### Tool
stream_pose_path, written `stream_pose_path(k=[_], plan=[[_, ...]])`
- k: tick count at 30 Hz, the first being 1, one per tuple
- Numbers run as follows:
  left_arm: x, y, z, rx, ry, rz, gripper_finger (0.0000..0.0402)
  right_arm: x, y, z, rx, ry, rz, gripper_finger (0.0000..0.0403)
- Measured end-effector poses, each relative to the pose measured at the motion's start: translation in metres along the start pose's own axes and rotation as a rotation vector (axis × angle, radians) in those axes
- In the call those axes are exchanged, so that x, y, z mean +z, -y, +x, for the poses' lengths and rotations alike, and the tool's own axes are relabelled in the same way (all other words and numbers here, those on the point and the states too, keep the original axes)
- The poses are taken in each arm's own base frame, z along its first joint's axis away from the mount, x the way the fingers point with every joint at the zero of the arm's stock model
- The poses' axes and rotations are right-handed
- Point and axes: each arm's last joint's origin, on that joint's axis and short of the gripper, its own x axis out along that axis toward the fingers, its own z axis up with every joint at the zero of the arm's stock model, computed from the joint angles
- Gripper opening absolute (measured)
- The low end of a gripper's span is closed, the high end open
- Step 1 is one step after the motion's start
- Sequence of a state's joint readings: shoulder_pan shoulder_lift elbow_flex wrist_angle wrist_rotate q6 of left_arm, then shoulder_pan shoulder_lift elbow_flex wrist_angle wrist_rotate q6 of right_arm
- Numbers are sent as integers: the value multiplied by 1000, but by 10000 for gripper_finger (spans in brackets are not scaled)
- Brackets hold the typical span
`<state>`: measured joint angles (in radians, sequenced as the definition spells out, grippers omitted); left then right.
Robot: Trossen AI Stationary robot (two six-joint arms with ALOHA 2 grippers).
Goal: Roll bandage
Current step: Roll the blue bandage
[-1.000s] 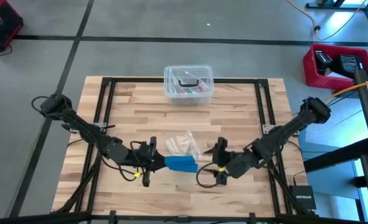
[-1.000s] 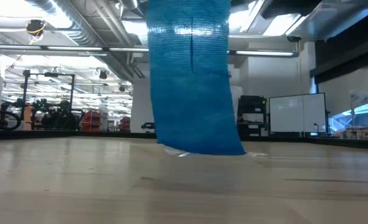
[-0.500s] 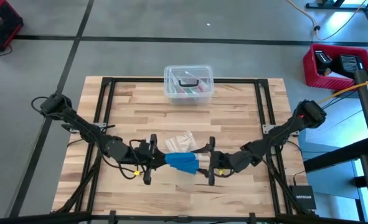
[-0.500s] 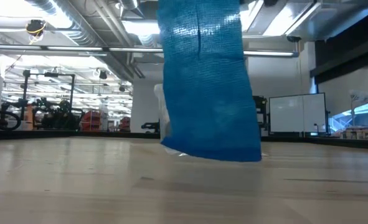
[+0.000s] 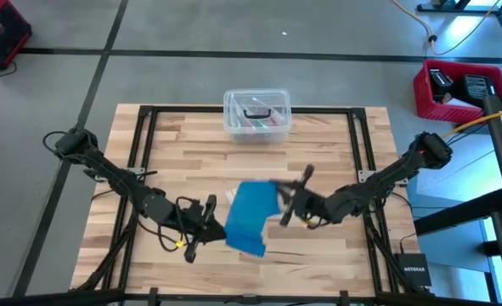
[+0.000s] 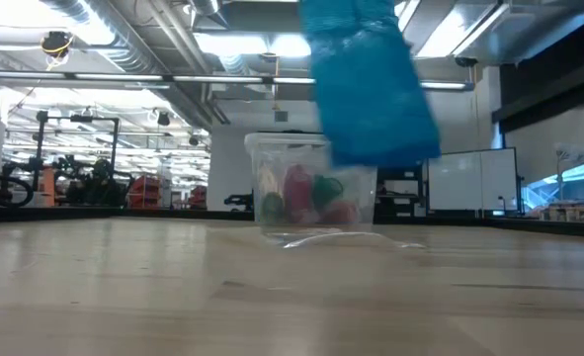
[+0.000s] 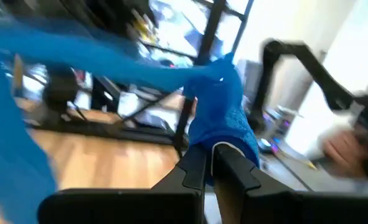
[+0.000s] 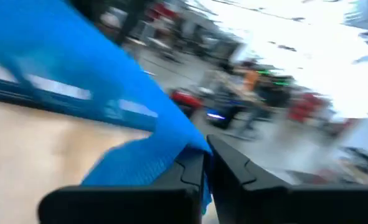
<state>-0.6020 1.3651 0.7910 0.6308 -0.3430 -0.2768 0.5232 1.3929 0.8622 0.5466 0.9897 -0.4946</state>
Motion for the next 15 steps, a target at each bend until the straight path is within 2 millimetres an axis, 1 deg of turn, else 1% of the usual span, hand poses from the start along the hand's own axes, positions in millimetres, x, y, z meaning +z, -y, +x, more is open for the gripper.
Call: stream_pose_path(k=[3, 7, 11, 15], plan=[[-8, 9, -3, -33, -62, 6, 11, 7, 20, -8, -58, -24, -53, 6], [-13, 22, -9, -81, -87, 17, 11, 9, 39, -16, -92, -69, -94, 10], [-17, 34, -15, -125, -105, 38, 11, 4, 48, -21, -97, -122, -130, 5], [-18, 42, -19, -156, -105, 57, 11, 0, 50, -22, -107, -153, -124, 5]])
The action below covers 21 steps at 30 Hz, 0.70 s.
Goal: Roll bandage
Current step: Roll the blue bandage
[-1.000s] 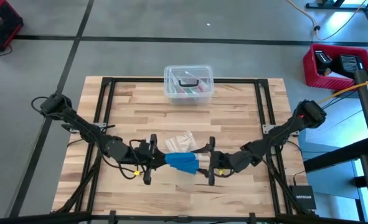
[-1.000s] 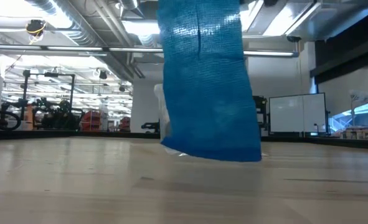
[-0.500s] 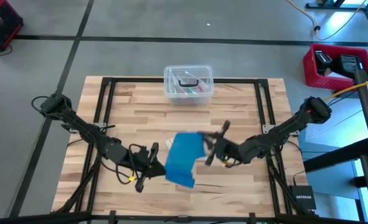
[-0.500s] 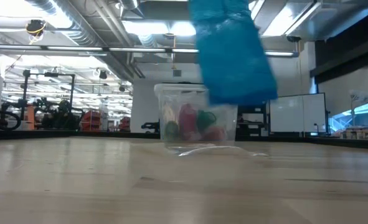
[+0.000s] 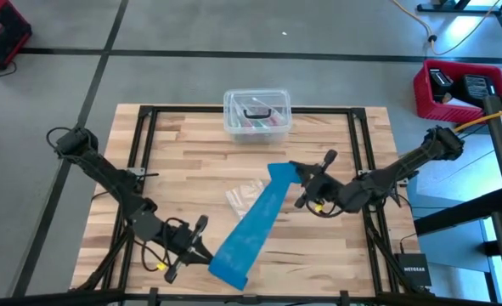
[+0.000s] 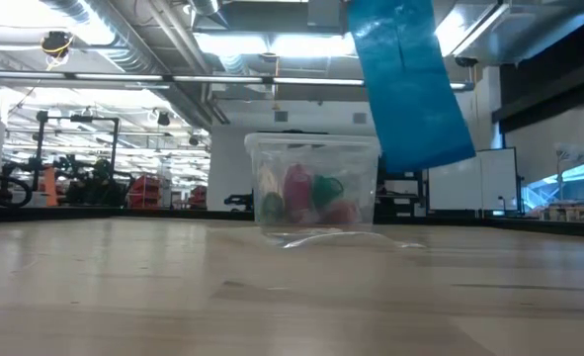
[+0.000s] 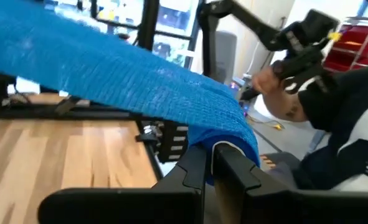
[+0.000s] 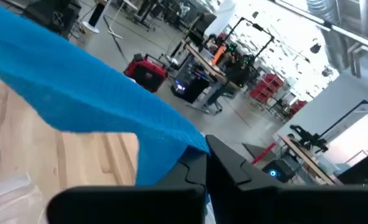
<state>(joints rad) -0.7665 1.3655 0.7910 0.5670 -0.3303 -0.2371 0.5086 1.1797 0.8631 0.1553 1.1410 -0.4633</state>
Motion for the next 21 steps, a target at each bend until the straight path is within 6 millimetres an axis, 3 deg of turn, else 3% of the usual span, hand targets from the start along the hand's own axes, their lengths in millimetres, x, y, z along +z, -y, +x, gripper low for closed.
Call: stream_pose_path(k=[4, 9, 16, 21], plan=[[6, 1, 0, -11, 62, 40, 11, -3, -6, 3, 93, 15, 52, 7], [20, -6, 1, 7, 181, 87, 11, -5, -20, 7, 271, 40, 167, 44], [54, -26, -16, 175, 320, 35, 11, -14, -30, 6, 460, -41, 324, 164], [79, -40, -35, 251, 408, 8, 11, -15, -31, 4, 537, -46, 324, 238]])
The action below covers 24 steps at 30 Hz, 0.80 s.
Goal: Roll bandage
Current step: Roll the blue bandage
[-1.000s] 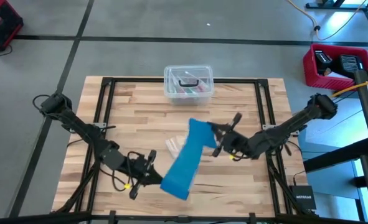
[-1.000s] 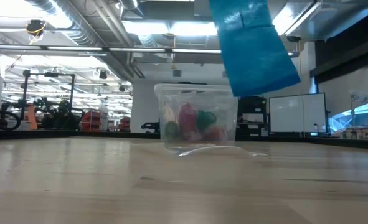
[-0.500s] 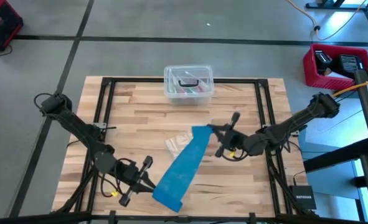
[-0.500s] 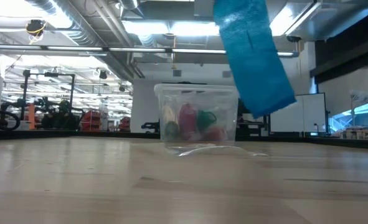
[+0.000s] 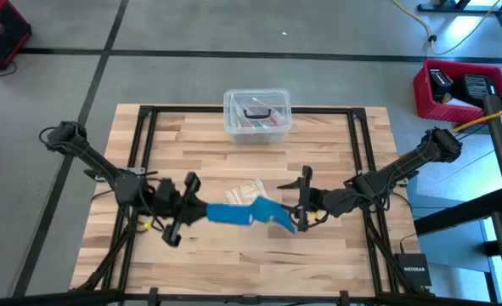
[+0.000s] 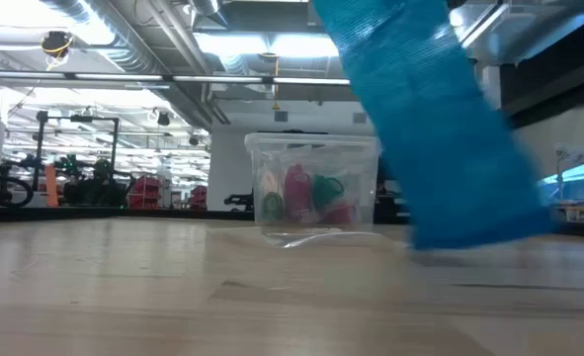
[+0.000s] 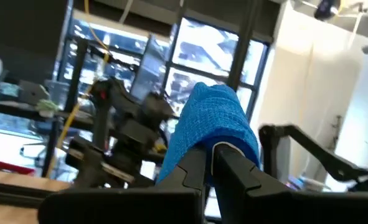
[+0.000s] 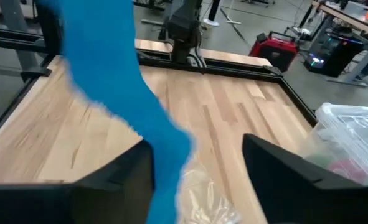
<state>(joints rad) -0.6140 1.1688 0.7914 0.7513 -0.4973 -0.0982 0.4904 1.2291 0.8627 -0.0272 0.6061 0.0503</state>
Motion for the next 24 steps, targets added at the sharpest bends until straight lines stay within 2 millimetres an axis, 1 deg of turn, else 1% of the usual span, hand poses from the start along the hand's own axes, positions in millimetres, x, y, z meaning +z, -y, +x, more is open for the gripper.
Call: stream_pose_path(k=[2, 5, 8, 11, 13, 15, 17, 19, 21, 24], plan=[[7, -6, -2, 20, 6, 3, 11, 4, 2, -3, -4, 8, -1, 255], [13, -13, -3, 50, 9, 11, 11, 23, 5, -8, -28, 61, 34, 269], [16, -17, -3, 76, 17, 24, 11, 45, 8, -14, -20, 109, 48, 269], [17, -19, -2, 84, 21, 54, 11, 59, 10, -18, 15, 133, 68, 264], [19, -20, -2, 87, 42, 65, 11, 58, 9, -19, 47, 109, 72, 259], [22, -19, -2, 85, 68, 67, 11, 51, 8, -18, 54, 46, 68, 255], [22, -19, -2, 83, 72, 71, 11, 43, 9, -17, 31, -24, 67, 253], [21, -19, -3, 82, 54, 75, 11, 40, 10, -17, -4, -46, 98, 253], [19, -19, -3, 83, 29, 87, 11, 45, 10, -17, -15, 3, 152, 253], [15, -20, -2, 87, 0, 97, 11, 60, 10, -17, -2, 135, 191, 253]])
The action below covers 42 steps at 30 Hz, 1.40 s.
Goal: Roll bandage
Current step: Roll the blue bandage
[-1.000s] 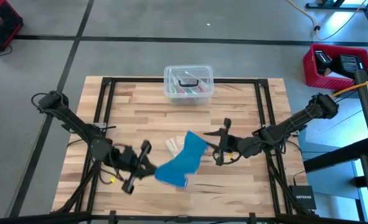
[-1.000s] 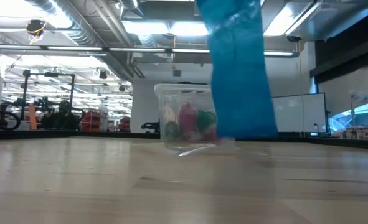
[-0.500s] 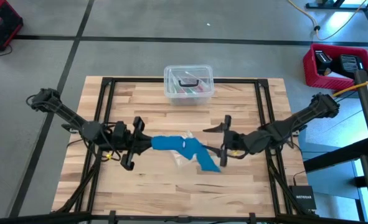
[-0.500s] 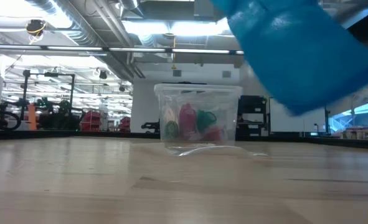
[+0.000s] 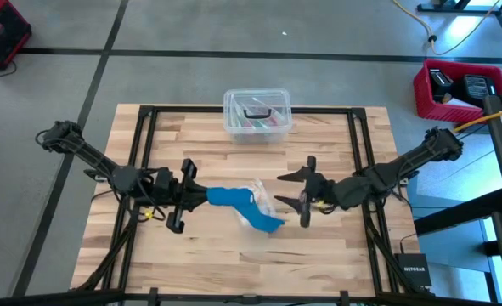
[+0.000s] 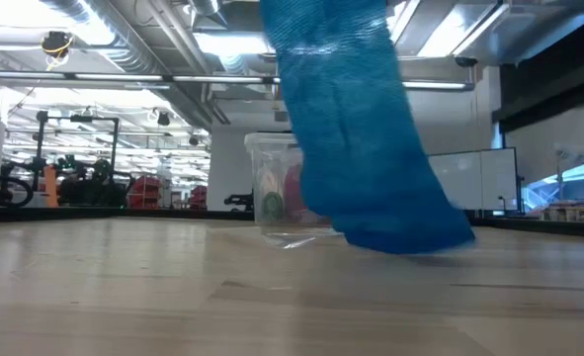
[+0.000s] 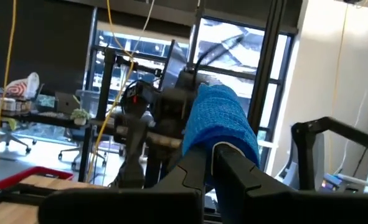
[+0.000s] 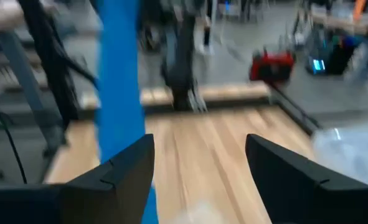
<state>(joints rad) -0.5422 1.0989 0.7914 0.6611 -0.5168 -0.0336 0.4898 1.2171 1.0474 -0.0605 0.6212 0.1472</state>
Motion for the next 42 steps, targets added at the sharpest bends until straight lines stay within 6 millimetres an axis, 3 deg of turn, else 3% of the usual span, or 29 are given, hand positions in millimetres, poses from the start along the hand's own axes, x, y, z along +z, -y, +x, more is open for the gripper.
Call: stream_pose_path(k=[8, 14, 18, 22, 29, 36, 42], plan=[[-2, -1, 1, 15, -8, 48, 11, 13, -12, 23, 115, 216, -44, 253], [-6, -5, 3, 33, -44, 71, 11, 9, -10, 42, 36, 259, -59, 253], [-6, -6, 3, 39, -46, 74, 11, 10, -9, 50, 128, 305, -50, 240], [-7, -6, 3, 38, -52, 91, 11, 7, -2, 59, 106, 293, -57, 184], [-10, -7, 3, 41, -81, 104, 11, 6, 6, 64, 68, 280, -115, 15], [-10, -1, 0, 44, -87, 143, 4, 15, 6, 52, 39, 309, -165, 10], [-9, -2, 0, 45, -76, 136, 3, 5, 7, 55, 46, 213, -144, 68]])
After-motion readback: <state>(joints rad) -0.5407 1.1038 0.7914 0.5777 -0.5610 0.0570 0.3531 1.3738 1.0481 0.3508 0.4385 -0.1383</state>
